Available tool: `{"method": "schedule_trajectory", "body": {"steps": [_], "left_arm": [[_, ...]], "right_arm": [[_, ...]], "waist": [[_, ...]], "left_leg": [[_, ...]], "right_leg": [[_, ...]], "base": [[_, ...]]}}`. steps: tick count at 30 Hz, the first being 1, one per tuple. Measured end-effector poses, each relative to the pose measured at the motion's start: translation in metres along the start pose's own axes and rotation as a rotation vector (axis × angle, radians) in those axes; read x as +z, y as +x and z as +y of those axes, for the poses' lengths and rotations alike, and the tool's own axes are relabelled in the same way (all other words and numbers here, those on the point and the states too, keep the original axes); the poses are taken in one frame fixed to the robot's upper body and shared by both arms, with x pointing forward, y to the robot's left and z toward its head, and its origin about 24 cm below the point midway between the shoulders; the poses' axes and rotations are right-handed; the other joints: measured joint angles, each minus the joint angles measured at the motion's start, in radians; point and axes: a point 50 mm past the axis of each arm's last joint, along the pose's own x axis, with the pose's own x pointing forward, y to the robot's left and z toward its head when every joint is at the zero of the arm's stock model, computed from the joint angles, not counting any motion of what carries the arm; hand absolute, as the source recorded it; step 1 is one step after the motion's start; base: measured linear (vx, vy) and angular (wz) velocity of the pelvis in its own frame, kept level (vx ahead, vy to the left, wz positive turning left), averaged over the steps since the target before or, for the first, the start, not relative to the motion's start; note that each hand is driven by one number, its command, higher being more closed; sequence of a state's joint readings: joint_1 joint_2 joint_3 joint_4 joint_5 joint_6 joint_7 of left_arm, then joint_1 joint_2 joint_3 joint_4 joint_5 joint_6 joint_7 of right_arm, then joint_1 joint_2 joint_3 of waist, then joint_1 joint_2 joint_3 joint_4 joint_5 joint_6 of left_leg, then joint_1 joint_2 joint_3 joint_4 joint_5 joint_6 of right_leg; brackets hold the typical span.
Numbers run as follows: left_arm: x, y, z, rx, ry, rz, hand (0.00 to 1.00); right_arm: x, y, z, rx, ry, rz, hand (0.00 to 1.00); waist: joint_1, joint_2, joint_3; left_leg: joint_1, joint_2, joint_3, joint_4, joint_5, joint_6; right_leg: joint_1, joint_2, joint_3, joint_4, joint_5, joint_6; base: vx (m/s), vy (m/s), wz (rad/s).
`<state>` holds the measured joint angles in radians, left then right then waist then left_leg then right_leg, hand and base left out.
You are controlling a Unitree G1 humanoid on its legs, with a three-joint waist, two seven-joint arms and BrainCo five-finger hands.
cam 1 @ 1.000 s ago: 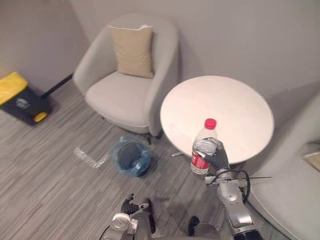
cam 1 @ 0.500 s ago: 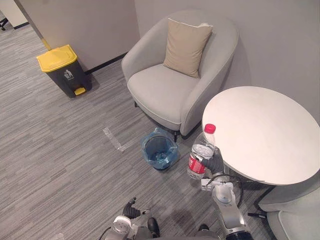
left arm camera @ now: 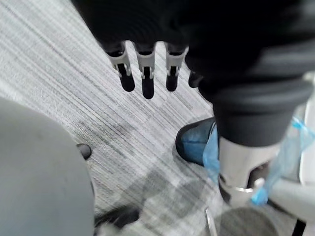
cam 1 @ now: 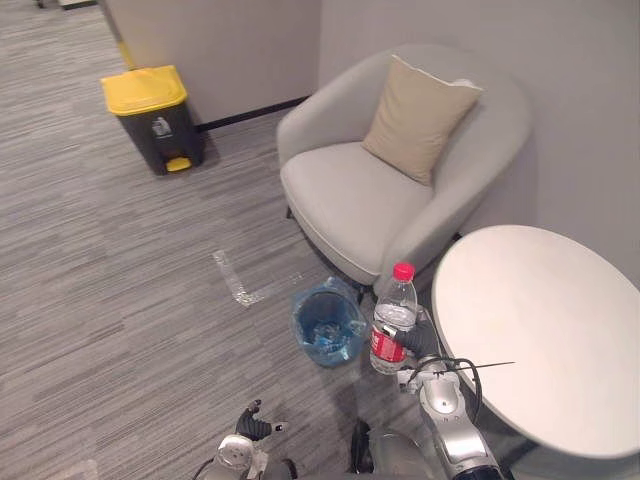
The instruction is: Gather rubbish on tea table into small bin, then transfer packed bag to large trash can.
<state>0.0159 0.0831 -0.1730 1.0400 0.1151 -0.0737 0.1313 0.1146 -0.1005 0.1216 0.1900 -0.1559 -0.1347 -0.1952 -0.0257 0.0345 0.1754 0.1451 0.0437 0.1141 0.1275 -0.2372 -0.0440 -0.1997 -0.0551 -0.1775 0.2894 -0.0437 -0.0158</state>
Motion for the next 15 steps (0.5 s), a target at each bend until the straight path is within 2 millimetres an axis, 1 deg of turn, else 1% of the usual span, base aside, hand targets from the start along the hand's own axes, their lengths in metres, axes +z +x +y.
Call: {"method": "schedule_trajectory", "body": {"steps": [1, 2, 3, 5, 6, 7, 8, 9, 10, 11, 12, 13, 14, 15], "left_arm": [[0.002, 0.000, -0.005, -0.009, -0.010, -0.008, 0.00], [0.005, 0.000, -0.007, -0.014, -0.011, -0.013, 0.00], [0.005, 0.000, -0.007, -0.015, -0.010, -0.012, 0.00], [0.006, 0.000, -0.006, -0.019, -0.008, -0.018, 0.00], [0.007, 0.000, -0.006, -0.019, -0.008, -0.021, 0.00], [0.008, 0.001, -0.006, -0.016, -0.010, -0.029, 0.00], [0.008, 0.000, -0.006, -0.016, -0.010, -0.029, 0.00], [0.008, 0.000, -0.006, -0.017, -0.012, -0.034, 0.00], [0.010, 0.000, -0.006, -0.017, -0.011, -0.039, 0.00], [0.011, 0.000, -0.006, -0.018, -0.009, -0.045, 0.00], [0.011, 0.000, -0.008, -0.023, -0.005, -0.045, 0.00], [0.012, 0.000, -0.008, -0.027, -0.001, -0.048, 0.00], [0.011, 0.000, -0.006, -0.023, 0.010, -0.047, 0.00], [0.011, 0.001, -0.005, -0.022, 0.014, -0.045, 0.00]], "right_arm": [[0.002, 0.001, -0.004, -0.001, -0.017, -0.012, 1.00], [0.003, 0.003, -0.004, 0.003, -0.018, -0.018, 1.00], [0.003, 0.003, -0.004, 0.004, -0.018, -0.018, 1.00], [0.001, 0.001, -0.005, 0.004, -0.017, -0.008, 1.00], [0.001, 0.000, -0.005, 0.005, -0.018, -0.007, 1.00], [0.001, 0.000, -0.005, 0.005, -0.019, -0.008, 1.00], [0.001, 0.001, -0.005, 0.005, -0.019, -0.010, 1.00], [0.004, 0.002, -0.005, 0.004, -0.017, -0.021, 1.00], [0.006, 0.003, -0.004, 0.003, -0.015, -0.027, 1.00], [0.006, 0.004, -0.004, 0.005, -0.014, -0.028, 1.00], [0.005, 0.003, -0.004, 0.005, -0.016, -0.025, 1.00], [0.003, 0.002, -0.004, 0.006, -0.018, -0.017, 1.00], [0.003, 0.000, 0.000, 0.012, -0.003, -0.009, 1.00], [0.002, -0.001, 0.002, 0.013, 0.004, -0.005, 1.00]], "waist": [[0.007, 0.027, 0.001], [0.007, 0.041, 0.005], [0.007, 0.041, 0.005], [-0.001, 0.026, 0.012], [0.001, 0.024, 0.013], [0.009, 0.017, 0.017], [0.010, 0.013, 0.019], [0.011, 0.011, 0.019], [0.012, 0.010, 0.020], [0.012, 0.013, 0.020], [0.011, 0.024, 0.015], [0.014, 0.026, 0.012], [0.020, 0.012, 0.006], [0.019, 0.007, 0.003]], "left_leg": [[-0.006, 0.013, 0.004, 0.001, 0.000, -0.001], [-0.007, 0.025, 0.009, 0.004, 0.001, -0.002], [-0.010, 0.029, 0.010, 0.014, 0.001, -0.005], [-0.039, 0.052, 0.023, 0.164, -0.011, -0.026], [-0.043, 0.054, 0.029, 0.197, -0.012, -0.027], [-0.064, 0.059, 0.047, 0.288, -0.017, -0.043], [-0.070, 0.062, 0.051, 0.308, -0.029, -0.042], [-0.091, 0.077, 0.070, 0.318, -0.072, -0.034], [-0.110, 0.083, 0.069, 0.301, -0.082, -0.035], [-0.123, 0.097, 0.067, 0.221, -0.063, -0.032], [-0.125, 0.109, 0.067, 0.162, -0.002, -0.034], [-0.120, 0.109, 0.057, 0.142, -0.003, -0.070], [-0.106, 0.087, 0.068, 0.124, 0.001, -0.064], [-0.105, 0.080, 0.070, 0.120, 0.003, -0.062]], "right_leg": [[0.009, 0.012, -0.009, -0.025, -0.006, -0.004], [0.025, 0.023, -0.019, -0.049, -0.011, -0.011], [0.033, 0.026, -0.024, -0.057, -0.013, -0.013], [0.122, 0.035, -0.040, -0.122, -0.013, -0.014], [0.138, 0.035, -0.039, -0.131, -0.013, -0.014], [0.185, 0.029, -0.031, -0.158, -0.013, -0.014], [0.193, 0.028, -0.030, -0.163, -0.013, -0.014], [0.203, 0.021, -0.018, -0.170, -0.013, -0.014], [0.201, 0.015, -0.010, -0.171, -0.012, -0.012], [0.201, 0.009, -0.003, -0.171, -0.008, -0.004], [0.202, 0.013, 0.000, -0.171, -0.005, 0.009], [0.202, 0.017, 0.016, -0.175, -0.007, 0.027], [0.202, 0.003, 0.037, -0.194, 0.006, 0.050], [0.202, -0.003, 0.040, -0.198, 0.009, 0.053]], "base": [[0.30, -0.071, 0.15], [0.28, -0.084, 0.13], [0.24, -0.079, 0.23], [0.22, -0.059, 0.25], [0.20, -0.015, 0.02], [0.15, 0.025, -0.06], [0.13, 0.075, -0.15], [0.08, 0.119, -0.16], [0.07, 0.175, -0.21], [0.04, 0.173, -0.14], [0.03, 0.207, -0.20], [0.03, 0.196, -0.24], [0.02, 0.152, -0.23], [0.00, 0.170, -0.18]]}}
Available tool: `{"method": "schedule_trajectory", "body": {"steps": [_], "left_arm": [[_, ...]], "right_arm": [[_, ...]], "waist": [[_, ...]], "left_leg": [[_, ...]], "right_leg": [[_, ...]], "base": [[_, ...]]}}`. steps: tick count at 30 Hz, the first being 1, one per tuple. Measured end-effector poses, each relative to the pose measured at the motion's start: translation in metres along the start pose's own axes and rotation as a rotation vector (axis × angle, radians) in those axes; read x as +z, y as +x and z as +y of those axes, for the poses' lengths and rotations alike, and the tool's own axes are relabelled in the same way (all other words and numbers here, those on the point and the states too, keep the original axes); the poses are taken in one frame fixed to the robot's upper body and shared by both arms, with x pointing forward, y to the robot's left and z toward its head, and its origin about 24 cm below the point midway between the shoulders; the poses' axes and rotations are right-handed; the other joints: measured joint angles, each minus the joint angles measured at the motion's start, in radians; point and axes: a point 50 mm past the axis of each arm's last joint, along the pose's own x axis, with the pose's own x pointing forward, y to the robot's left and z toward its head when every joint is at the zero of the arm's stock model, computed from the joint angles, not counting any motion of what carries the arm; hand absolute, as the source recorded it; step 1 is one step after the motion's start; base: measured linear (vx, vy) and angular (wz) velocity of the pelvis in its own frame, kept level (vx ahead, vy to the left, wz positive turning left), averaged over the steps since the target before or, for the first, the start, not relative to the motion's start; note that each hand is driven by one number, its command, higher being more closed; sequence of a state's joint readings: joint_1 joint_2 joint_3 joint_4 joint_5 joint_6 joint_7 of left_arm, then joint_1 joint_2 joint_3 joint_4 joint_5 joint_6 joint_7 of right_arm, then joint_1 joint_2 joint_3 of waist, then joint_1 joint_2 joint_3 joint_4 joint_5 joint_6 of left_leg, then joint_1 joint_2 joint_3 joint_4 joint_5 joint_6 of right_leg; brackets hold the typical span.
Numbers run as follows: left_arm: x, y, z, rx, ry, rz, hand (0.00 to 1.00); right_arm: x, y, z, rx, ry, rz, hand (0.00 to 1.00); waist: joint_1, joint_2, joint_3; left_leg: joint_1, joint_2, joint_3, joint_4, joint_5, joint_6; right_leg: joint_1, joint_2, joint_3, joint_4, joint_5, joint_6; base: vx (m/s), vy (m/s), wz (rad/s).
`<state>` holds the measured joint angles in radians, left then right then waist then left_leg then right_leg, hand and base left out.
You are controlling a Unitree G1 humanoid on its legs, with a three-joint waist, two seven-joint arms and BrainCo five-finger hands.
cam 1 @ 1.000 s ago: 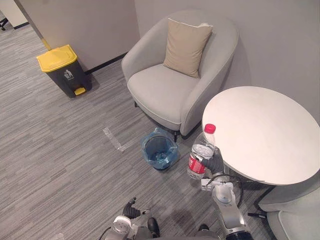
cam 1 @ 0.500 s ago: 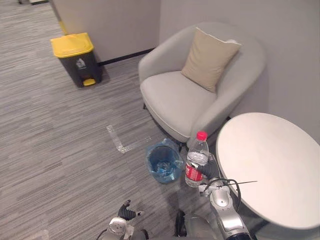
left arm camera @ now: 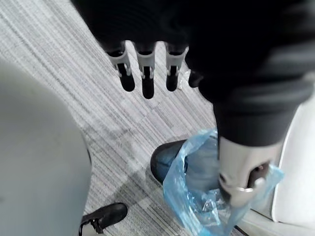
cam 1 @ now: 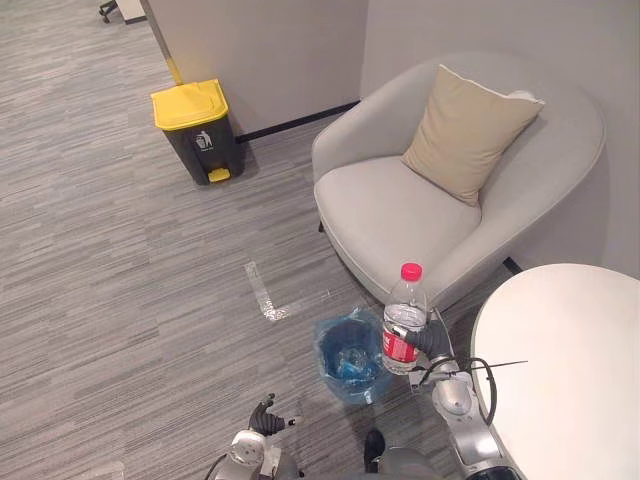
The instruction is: Gather rubbish on tea table into small bin, then transfer packed bag to large trash can.
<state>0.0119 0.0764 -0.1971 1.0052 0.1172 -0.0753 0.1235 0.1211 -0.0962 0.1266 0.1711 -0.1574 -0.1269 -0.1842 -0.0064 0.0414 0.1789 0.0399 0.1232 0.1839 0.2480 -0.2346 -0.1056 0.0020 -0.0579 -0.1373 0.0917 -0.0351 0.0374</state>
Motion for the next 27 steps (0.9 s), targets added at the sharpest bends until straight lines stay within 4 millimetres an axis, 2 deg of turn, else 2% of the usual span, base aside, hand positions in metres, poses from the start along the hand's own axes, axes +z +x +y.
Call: {"method": "schedule_trajectory", "body": {"steps": [1, 6, 9, 12, 14, 15, 18, 19, 20, 21, 24, 27], "left_arm": [[-0.003, 0.000, 0.004, 0.007, 0.010, 0.008, 0.00], [-0.004, 0.000, 0.008, 0.011, 0.031, 0.011, 0.00], [-0.004, 0.000, 0.008, 0.016, 0.031, 0.011, 0.00], [0.006, 0.003, 0.010, 0.024, 0.032, -0.015, 0.00], [0.019, 0.008, 0.017, 0.052, -0.003, -0.048, 0.00], [0.023, 0.009, 0.020, 0.068, -0.019, -0.055, 0.00], [0.048, 0.014, 0.033, 0.118, -0.090, -0.115, 0.00], [0.060, 0.016, 0.039, 0.146, -0.118, -0.148, 0.00], [0.064, 0.016, 0.040, 0.151, -0.124, -0.158, 0.00], [0.077, 0.017, 0.044, 0.159, -0.148, -0.196, 0.00], [0.109, 0.018, 0.056, 0.207, -0.212, -0.286, 0.00], [0.138, 0.015, 0.067, 0.237, -0.269, -0.375, 0.00]], "right_arm": [[-0.002, -0.003, 0.005, 0.002, 0.020, 0.013, 1.00], [0.001, -0.001, 0.008, 0.025, 0.014, 0.000, 1.00], [0.006, 0.003, 0.014, 0.057, -0.001, -0.024, 1.00], [0.015, 0.016, 0.018, 0.100, -0.075, -0.066, 1.00], [0.023, 0.031, 0.017, 0.116, -0.118, -0.095, 1.00], [0.026, 0.034, 0.017, 0.119, -0.127, -0.105, 1.00], [0.050, 0.054, 0.012, 0.105, -0.166, -0.183, 1.00], [0.060, 0.061, 0.007, 0.088, -0.185, -0.220, 1.00], [0.064, 0.063, 0.006, 0.084, -0.189, -0.230, 1.00], [0.075, 0.070, 0.002, 0.068, -0.206, -0.267, 1.00], [0.106, 0.083, -0.008, 0.021, -0.234, -0.360, 1.00], [0.131, 0.091, -0.014, -0.023, -0.239, -0.430, 1.00]], "waist": [[-0.003, -0.009, -0.004], [-0.003, 0.000, 0.000], [-0.004, 0.008, 0.005], [-0.011, 0.008, 0.044], [-0.010, 0.008, 0.102], [-0.009, 0.007, 0.110], [-0.005, 0.011, 0.188], [0.003, 0.012, 0.207], [0.005, 0.012, 0.212], [0.008, 0.010, 0.241], [0.016, 0.012, 0.257], [0.021, 0.010, 0.276]], "left_leg": [[0.002, -0.019, 0.013, -0.003, 0.003, 0.005], [0.029, -0.043, 0.060, -0.038, 0.014, 0.022], [-0.011, -0.042, 0.091, -0.043, 0.018, 0.029], [-0.099, -0.040, 0.108, 0.009, 0.015, 0.034], [-0.194, -0.027, 0.102, 0.092, 0.002, 0.049], [-0.224, -0.026, 0.099, 0.115, 0.000, 0.051], [-0.368, -0.010, 0.067, 0.226, -0.019, 0.063], [-0.441, -0.006, 0.055, 0.269, -0.024, 0.066], [-0.461, -0.006, 0.053, 0.281, -0.025, 0.067], [-0.510, -0.005, 0.048, 0.316, -0.028, 0.072], [-0.687, 0.006, 0.020, 0.411, -0.043, 0.084], [-0.791, 0.024, 0.017, 0.447, -0.041, 0.085]], "right_leg": [[0.000, -0.019, 0.012, -0.011, 0.010, 0.016], [-0.019, -0.033, 0.065, -0.005, 0.020, 0.029], [-0.100, -0.028, 0.097, 0.033, 0.022, 0.028], [-0.199, -0.029, 0.119, 0.088, 0.027, 0.023], [-0.274, -0.030, 0.114, 0.132, 0.029, 0.020], [-0.299, -0.031, 0.112, 0.148, 0.029, 0.019], [-0.415, -0.037, 0.093, 0.222, 0.029, 0.019], [-0.477, -0.040, 0.089, 0.259, 0.029, 0.019], [-0.495, -0.042, 0.087, 0.268, 0.028, 0.019], [-0.540, -0.049, 0.084, 0.299, 0.028, 0.019], [-0.686, -0.064, 0.056, 0.365, 0.028, 0.018], [-0.770, -0.069, 0.035, 0.384, 0.036, 0.008]], "base": [[-0.02, 0.154, -0.16], [-0.03, 0.082, -0.31], [-0.07, -0.016, -0.36], [-0.12, -0.032, -0.16], [-0.19, -0.024, 0.13], [-0.21, -0.021, 0.20], [-0.22, -0.013, 0.25], [-0.19, 0.005, 0.19], [-0.22, 0.009, 0.21], [-0.20, 0.013, 0.18], [-0.21, 0.024, 0.26], [-0.12, -0.019, 0.26]]}}
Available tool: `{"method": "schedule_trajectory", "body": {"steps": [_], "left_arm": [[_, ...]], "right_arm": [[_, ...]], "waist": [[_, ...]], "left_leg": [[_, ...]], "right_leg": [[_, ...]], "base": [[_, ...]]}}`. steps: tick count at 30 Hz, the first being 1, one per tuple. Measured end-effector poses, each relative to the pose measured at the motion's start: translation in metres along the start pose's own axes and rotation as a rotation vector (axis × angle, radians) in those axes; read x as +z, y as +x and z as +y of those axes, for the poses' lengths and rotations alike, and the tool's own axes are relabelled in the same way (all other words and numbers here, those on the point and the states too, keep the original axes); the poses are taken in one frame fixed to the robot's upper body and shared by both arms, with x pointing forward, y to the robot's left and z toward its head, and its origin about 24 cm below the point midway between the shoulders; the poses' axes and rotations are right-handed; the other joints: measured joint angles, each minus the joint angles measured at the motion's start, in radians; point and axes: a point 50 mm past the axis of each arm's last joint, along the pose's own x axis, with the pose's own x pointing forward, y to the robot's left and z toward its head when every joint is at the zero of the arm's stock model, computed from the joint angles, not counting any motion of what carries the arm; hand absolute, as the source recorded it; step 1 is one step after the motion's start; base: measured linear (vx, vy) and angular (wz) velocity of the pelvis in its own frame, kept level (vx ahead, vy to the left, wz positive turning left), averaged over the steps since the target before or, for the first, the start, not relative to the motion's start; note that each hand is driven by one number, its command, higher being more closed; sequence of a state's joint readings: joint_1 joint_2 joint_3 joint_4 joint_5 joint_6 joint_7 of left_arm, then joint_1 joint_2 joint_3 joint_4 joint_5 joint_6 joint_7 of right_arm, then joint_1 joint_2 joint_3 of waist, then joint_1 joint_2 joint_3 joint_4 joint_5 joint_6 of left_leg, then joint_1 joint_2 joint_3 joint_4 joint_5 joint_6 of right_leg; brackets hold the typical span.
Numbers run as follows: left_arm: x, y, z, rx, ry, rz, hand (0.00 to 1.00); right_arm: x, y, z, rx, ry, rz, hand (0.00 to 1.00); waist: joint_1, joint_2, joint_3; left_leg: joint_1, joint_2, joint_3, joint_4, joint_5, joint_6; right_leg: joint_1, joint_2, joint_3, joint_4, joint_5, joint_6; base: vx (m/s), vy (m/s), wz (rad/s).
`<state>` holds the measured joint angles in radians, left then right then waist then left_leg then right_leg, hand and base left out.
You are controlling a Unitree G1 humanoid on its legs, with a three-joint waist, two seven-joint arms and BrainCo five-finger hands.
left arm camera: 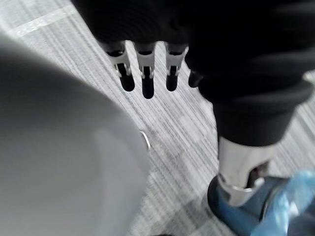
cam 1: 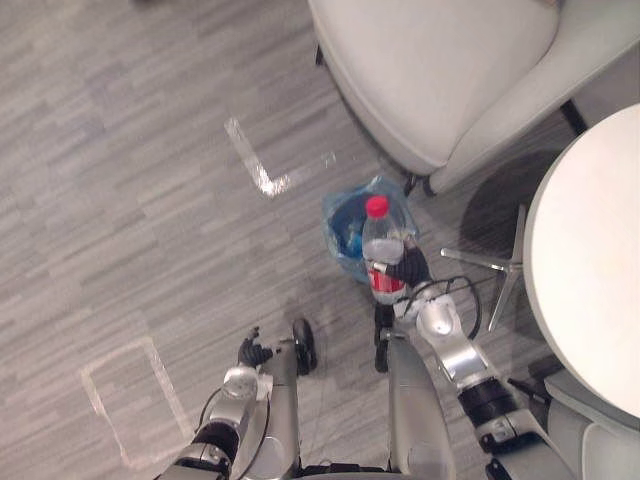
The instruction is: Gather rubbish on tea table into small bin, then transfer packed bag to large trash can.
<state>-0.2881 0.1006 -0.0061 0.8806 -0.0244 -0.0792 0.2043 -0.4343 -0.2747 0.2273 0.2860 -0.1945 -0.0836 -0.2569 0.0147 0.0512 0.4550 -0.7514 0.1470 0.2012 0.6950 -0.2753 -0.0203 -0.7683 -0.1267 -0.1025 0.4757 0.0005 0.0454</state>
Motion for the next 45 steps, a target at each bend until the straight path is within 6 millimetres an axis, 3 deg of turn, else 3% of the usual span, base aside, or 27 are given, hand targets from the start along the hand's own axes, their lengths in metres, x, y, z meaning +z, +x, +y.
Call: {"method": "schedule_trajectory", "body": {"steps": [2, 3, 5, 8, 13, 19, 20, 25, 34, 40, 45], "left_arm": [[0.029, 0.005, 0.001, 0.023, -0.060, -0.095, 0.00], [0.035, 0.006, 0.000, 0.024, -0.068, -0.113, 0.00], [0.065, 0.008, -0.001, 0.036, -0.130, -0.208, 0.00], [0.087, 0.007, -0.006, 0.025, -0.192, -0.281, 0.00], [0.106, 0.005, -0.007, 0.019, -0.221, -0.350, 0.00], [0.109, 0.005, -0.008, 0.016, -0.223, -0.363, 0.00], [0.111, 0.004, -0.008, 0.014, -0.224, -0.373, 0.00], [0.116, 0.003, -0.009, 0.011, -0.234, -0.397, 0.00], [0.117, 0.003, -0.011, 0.005, -0.229, -0.401, 0.00], [0.117, 0.003, -0.010, 0.004, -0.226, -0.401, 0.00], [0.117, 0.002, -0.015, -0.014, -0.214, -0.402, 0.00]], "right_arm": [[0.021, 0.014, -0.010, -0.049, -0.005, -0.074, 1.00], [0.025, 0.016, -0.013, -0.062, -0.003, -0.090, 1.00], [0.055, 0.034, -0.024, -0.124, 0.003, -0.191, 1.00], [0.076, 0.047, -0.039, -0.186, -0.004, -0.261, 1.00], [0.093, 0.061, -0.057, -0.272, 0.012, -0.296, 1.00], [0.081, 0.068, -0.064, -0.320, 0.008, -0.227, 1.00], [0.079, 0.068, -0.069, -0.348, 0.014, -0.216, 0.00], [0.076, 0.068, -0.084, -0.431, 0.022, -0.193, 0.00], [0.064, 0.066, -0.090, -0.496, 0.031, -0.137, 0.00], [0.067, 0.057, -0.077, -0.460, -0.031, -0.182, 0.00], [0.065, 0.052, -0.049, -0.350, -0.141, -0.210, 0.00]], "waist": [[0.018, -0.004, 0.008], [0.021, -0.004, 0.008], [0.029, -0.006, 0.032], [0.041, -0.006, 0.046], [0.048, -0.010, 0.062], [0.050, -0.010, 0.063], [0.050, -0.010, 0.063], [0.047, -0.011, 0.062], [0.038, -0.014, 0.059], [0.036, -0.021, 0.055], [0.031, -0.031, 0.035]], "left_leg": [[-0.097, 0.015, -0.001, 0.032, 0.007, 0.003], [-0.116, 0.016, -0.002, 0.036, 0.009, 0.004], [-0.202, 0.018, -0.013, 0.058, 0.028, 0.001], [-0.284, 0.018, -0.035, 0.088, 0.039, -0.001], [-0.374, -0.001, -0.070, 0.113, 0.045, -0.011], [-0.407, -0.006, -0.080, 0.111, 0.055, -0.014], [-0.411, -0.006, -0.082, 0.108, 0.057, -0.014], [-0.432, -0.014, -0.092, 0.085, 0.078, -0.022], [-0.432, 0.001, -0.091, 0.090, 0.081, -0.027], [-0.431, 0.017, -0.084, 0.095, 0.081, -0.028], [-0.429, 0.030, -0.078, 0.095, 0.081, -0.029]], "right_leg": [[-0.092, -0.001, -0.008, 0.030, 0.003, -0.006], [-0.109, -0.001, -0.008, 0.036, 0.004, -0.007], [-0.194, -0.009, -0.020, 0.069, 0.002, -0.013], [-0.268, -0.020, -0.045, 0.119, -0.018, -0.027], [-0.356, -0.050, -0.073, 0.197, -0.062, -0.033], [-0.386, -0.064, -0.089, 0.218, -0.075, -0.035], [-0.389, -0.065, -0.093, 0.217, -0.077, -0.034], [-0.410, -0.071, -0.106, 0.218, -0.079, -0.038], [-0.414, -0.061, -0.108, 0.226, -0.079, -0.047], [-0.418, -0.047, -0.102, 0.228, -0.076, -0.053], [-0.418, -0.036, -0.102, 0.225, -0.075, -0.056]], "base": [[-0.07, -0.035, 0.14], [-0.06, -0.034, 0.09], [-0.03, -0.020, 0.15], [0.01, -0.001, 0.24], [0.02, -0.004, 0.32], [0.01, -0.005, 0.12], [0.00, -0.004, 0.07], [0.00, -0.011, 0.12], [-0.01, -0.013, -0.03], [-0.02, -0.015, -0.06], [-0.02, -0.018, -0.05]]}}
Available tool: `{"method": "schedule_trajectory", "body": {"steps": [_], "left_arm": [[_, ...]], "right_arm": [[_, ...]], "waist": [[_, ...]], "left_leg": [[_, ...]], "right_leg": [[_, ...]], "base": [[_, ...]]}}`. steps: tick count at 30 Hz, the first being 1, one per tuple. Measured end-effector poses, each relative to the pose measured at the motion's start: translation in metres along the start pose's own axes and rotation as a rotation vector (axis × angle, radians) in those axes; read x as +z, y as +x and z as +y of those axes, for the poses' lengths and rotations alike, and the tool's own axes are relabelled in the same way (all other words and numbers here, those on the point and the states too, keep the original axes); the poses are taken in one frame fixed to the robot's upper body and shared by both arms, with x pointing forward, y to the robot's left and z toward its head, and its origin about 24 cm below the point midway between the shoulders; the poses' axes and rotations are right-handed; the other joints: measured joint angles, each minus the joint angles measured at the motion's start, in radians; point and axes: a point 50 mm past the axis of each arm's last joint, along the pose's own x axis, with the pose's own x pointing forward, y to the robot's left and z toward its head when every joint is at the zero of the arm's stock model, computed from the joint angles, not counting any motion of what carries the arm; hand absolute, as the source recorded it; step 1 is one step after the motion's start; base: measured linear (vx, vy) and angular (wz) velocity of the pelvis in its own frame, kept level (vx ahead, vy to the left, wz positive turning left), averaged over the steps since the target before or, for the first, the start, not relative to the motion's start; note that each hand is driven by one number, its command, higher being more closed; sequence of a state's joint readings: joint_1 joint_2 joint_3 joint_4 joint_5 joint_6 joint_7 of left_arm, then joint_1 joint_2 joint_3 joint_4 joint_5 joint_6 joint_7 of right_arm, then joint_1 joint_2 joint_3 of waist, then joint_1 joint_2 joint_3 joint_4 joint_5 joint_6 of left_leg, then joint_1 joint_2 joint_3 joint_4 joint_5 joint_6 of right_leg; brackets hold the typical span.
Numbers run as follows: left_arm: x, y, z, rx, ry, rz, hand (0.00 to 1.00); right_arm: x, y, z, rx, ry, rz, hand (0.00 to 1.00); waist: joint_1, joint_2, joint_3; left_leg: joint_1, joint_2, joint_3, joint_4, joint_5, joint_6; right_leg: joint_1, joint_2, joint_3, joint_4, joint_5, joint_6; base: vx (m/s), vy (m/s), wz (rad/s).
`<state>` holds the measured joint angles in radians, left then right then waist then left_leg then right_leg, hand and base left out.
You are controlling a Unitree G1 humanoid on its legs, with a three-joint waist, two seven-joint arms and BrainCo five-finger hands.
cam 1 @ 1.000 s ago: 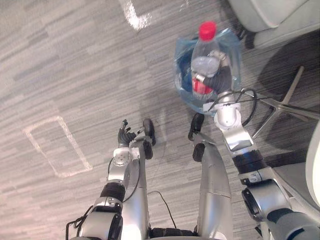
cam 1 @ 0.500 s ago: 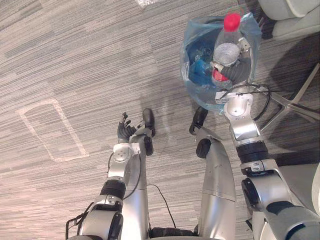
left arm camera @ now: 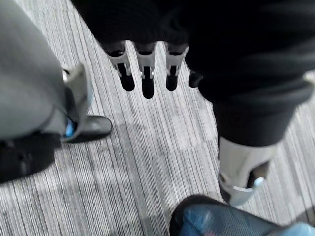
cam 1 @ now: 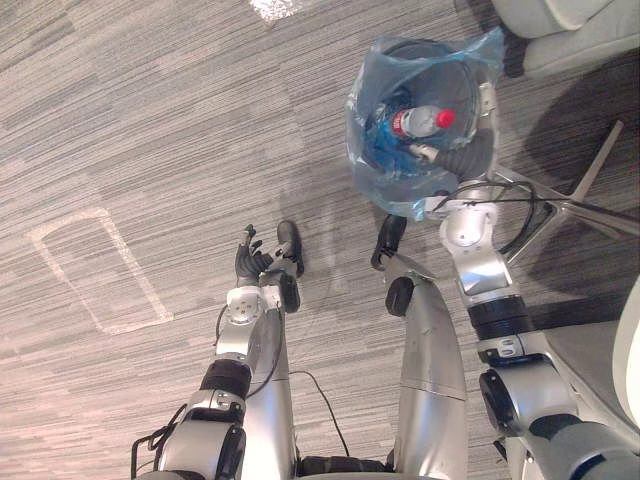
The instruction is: Gather rubbish on tea table into small bin, then transfer packed bag to large trash can.
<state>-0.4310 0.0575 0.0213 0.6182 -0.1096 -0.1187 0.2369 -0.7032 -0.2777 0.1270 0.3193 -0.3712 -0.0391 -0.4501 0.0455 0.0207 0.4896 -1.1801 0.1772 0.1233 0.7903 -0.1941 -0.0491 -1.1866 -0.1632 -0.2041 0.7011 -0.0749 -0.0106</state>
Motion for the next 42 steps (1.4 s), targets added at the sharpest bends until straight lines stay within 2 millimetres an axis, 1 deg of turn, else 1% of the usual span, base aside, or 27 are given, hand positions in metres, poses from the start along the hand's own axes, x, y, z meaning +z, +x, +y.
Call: {"method": "schedule_trajectory", "body": {"steps": [3, 5, 7, 10, 15, 17, 18, 22, 23, 25, 29, 30, 34, 36, 39, 42], "left_arm": [[0.000, 0.000, 0.000, 0.000, 0.002, 0.001, 0.00], [-0.001, 0.000, 0.000, 0.000, 0.002, 0.003, 0.00], [-0.001, 0.000, 0.000, 0.001, 0.004, 0.003, 0.00], [-0.004, 0.000, 0.001, 0.004, 0.015, 0.013, 0.00], [-0.009, -0.001, 0.003, 0.028, 0.022, 0.037, 0.00], [-0.007, 0.001, 0.004, 0.032, 0.024, 0.029, 0.00], [-0.005, 0.002, 0.004, 0.039, 0.023, 0.019, 0.00], [0.007, 0.009, 0.003, 0.045, 0.014, -0.022, 0.00], [0.008, 0.010, 0.003, 0.045, 0.011, -0.020, 0.00], [0.008, 0.011, 0.002, 0.045, 0.005, -0.018, 0.00], [0.011, 0.011, 0.001, 0.044, -0.013, -0.033, 0.00], [0.012, 0.012, 0.001, 0.044, -0.021, -0.040, 0.00], [0.017, 0.015, -0.001, 0.041, -0.025, -0.053, 0.00], [0.018, 0.015, -0.002, 0.044, -0.031, -0.049, 0.00], [0.018, 0.016, -0.004, 0.042, -0.039, -0.046, 0.00], [0.018, 0.016, -0.005, 0.041, -0.041, -0.046, 0.00]], "right_arm": [[0.003, -0.006, 0.012, 0.072, -0.074, -0.045, 0.00], [0.000, -0.013, 0.019, 0.121, -0.112, -0.050, 0.00], [-0.001, -0.015, 0.023, 0.150, -0.148, -0.059, 0.00], [-0.013, -0.021, 0.035, 0.222, -0.229, -0.038, 0.00], [-0.029, -0.026, 0.046, 0.298, -0.349, -0.009, 0.00], [-0.031, -0.023, 0.048, 0.308, -0.378, -0.004, 0.00], [-0.035, -0.022, 0.050, 0.324, -0.414, 0.006, 0.00], [-0.038, -0.008, 0.052, 0.340, -0.468, 0.038, 0.00], [-0.040, -0.007, 0.052, 0.346, -0.480, 0.051, 0.00], [-0.044, -0.006, 0.053, 0.358, -0.495, 0.075, 0.00], [-0.049, -0.009, 0.057, 0.385, -0.506, 0.110, 0.00], [-0.048, -0.009, 0.059, 0.388, -0.502, 0.110, 1.00], [-0.044, -0.010, 0.068, 0.405, -0.492, 0.112, 1.00], [-0.047, -0.013, 0.071, 0.422, -0.494, 0.130, 1.00], [-0.050, -0.016, 0.073, 0.437, -0.490, 0.148, 1.00], [-0.048, -0.016, 0.074, 0.434, -0.478, 0.147, 1.00]], "waist": [[0.000, -0.005, -0.004], [0.000, -0.005, -0.004], [0.000, -0.005, -0.004], [0.000, -0.005, -0.004], [0.003, -0.005, -0.004], [0.003, -0.009, -0.008], [0.003, -0.012, -0.011], [0.006, -0.012, -0.011], [0.008, -0.012, -0.011], [0.009, -0.012, -0.011], [0.008, -0.013, -0.012], [0.009, -0.013, -0.012], [0.011, -0.013, -0.013], [0.011, -0.013, -0.013], [0.011, -0.013, -0.013], [0.012, -0.012, -0.013]], "left_leg": [[0.000, 0.005, 0.000, -0.001, 0.001, -0.002], [0.000, 0.005, 0.000, -0.002, 0.002, -0.003], [0.000, 0.005, 0.000, -0.003, 0.002, -0.004], [-0.003, 0.005, -0.002, -0.010, 0.005, -0.008], [-0.010, 0.003, 0.006, -0.030, 0.008, -0.006], [-0.023, 0.003, 0.019, -0.043, 0.015, 0.000], [-0.041, 0.003, 0.020, -0.048, 0.025, -0.006], [-0.092, 0.000, 0.000, -0.053, 0.042, -0.012], [-0.097, -0.001, -0.001, -0.056, 0.046, -0.013], [-0.098, -0.006, -0.004, -0.058, 0.048, -0.015], [-0.114, -0.019, -0.023, -0.076, 0.062, -0.020], [-0.123, -0.020, -0.025, -0.077, 0.063, -0.019], [-0.141, -0.017, -0.027, -0.077, 0.071, -0.029], [-0.141, -0.016, -0.031, -0.077, 0.075, -0.032], [-0.141, -0.014, -0.032, -0.077, 0.075, -0.033], [-0.141, -0.013, -0.033, -0.076, 0.077, -0.034]], "right_leg": [[0.000, 0.005, -0.001, -0.004, 0.003, -0.005], [0.000, 0.006, -0.001, -0.005, 0.003, -0.006], [0.000, 0.006, -0.002, -0.006, 0.003, -0.006], [-0.002, 0.005, -0.005, -0.010, 0.004, -0.007], [-0.009, -0.001, -0.011, -0.024, 0.007, -0.012], [-0.027, -0.009, -0.012, -0.026, 0.008, -0.012], [-0.046, -0.010, -0.014, -0.026, 0.008, -0.013], [-0.084, -0.013, -0.034, -0.023, 0.008, -0.014], [-0.089, -0.016, -0.038, -0.020, 0.007, -0.015], [-0.093, -0.023, -0.042, -0.010, -0.002, -0.022], [-0.109, -0.033, -0.053, 0.006, -0.019, -0.017], [-0.119, -0.035, -0.055, 0.012, -0.023, -0.021], [-0.142, -0.037, -0.061, 0.027, -0.028, -0.029], [-0.142, -0.035, -0.063, 0.028, -0.028, -0.030], [-0.141, -0.033, -0.063, 0.029, -0.029, -0.030], [-0.141, -0.032, -0.063, 0.029, -0.029, -0.030]], "base": [[-0.02, -0.014, -0.04], [0.00, 0.000, 0.00], [0.00, 0.000, 0.00], [-0.01, -0.004, 0.03], [0.00, -0.005, 0.06], [0.01, -0.003, 0.15], [0.02, -0.007, 0.17], [0.01, -0.009, 0.14], [0.01, -0.016, 0.17], [0.00, -0.015, 0.16], [-0.01, -0.016, 0.21], [-0.02, -0.026, 0.21], [-0.01, -0.021, 0.05], [0.00, 0.000, 0.00], [0.00, 0.000, 0.00], [0.00, 0.000, 0.00]]}}
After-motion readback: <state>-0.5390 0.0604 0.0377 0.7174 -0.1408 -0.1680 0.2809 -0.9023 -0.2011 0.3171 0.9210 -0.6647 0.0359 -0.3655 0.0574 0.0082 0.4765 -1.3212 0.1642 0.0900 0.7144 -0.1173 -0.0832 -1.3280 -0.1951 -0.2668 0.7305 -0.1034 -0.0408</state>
